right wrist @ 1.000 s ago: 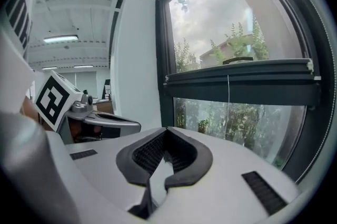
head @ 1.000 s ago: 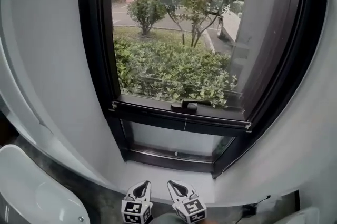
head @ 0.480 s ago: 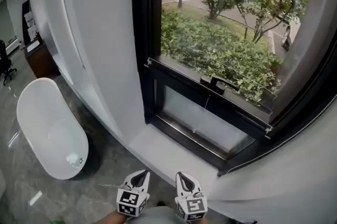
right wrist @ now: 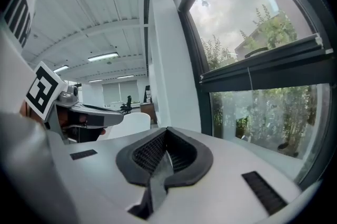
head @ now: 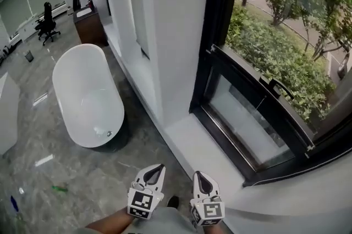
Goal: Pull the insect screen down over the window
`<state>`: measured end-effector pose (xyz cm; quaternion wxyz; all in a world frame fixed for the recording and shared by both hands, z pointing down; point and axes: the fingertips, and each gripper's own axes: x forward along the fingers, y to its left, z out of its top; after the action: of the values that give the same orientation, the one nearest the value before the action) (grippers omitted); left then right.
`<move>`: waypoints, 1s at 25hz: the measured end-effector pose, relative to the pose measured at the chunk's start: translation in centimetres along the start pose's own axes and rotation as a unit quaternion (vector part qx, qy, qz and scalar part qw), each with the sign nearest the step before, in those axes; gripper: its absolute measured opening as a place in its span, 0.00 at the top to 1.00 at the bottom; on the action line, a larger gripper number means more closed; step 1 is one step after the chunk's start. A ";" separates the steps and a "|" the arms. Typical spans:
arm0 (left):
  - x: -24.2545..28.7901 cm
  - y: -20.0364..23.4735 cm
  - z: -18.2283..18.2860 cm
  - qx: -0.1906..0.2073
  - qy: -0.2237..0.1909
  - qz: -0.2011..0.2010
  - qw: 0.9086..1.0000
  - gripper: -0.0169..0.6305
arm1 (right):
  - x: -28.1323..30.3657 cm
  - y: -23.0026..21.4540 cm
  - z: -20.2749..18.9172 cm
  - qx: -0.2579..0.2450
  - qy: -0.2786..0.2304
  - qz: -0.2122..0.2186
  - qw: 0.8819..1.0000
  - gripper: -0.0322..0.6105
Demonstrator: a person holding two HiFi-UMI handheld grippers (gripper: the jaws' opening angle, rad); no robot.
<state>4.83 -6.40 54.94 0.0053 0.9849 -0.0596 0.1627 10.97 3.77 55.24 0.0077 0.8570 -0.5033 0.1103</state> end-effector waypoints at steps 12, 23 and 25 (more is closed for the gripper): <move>-22.5 11.7 -5.1 -0.029 -0.033 0.210 0.977 0.95 | 0.4 23.8 0.0 -0.057 0.005 0.194 0.979 0.94; -41.8 14.5 -12.4 -0.075 -0.043 0.307 0.948 0.95 | -6.7 41.2 -1.6 -0.089 0.001 0.250 0.964 0.94; -43.8 14.5 -13.1 -0.088 -0.046 0.318 0.943 0.95 | -7.8 43.0 -1.8 -0.094 0.005 0.260 0.961 0.94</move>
<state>-42.21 -15.30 53.15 0.0369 0.9168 -0.3837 0.1041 -30.14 -10.52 51.23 0.0622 0.6913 -0.7169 0.0648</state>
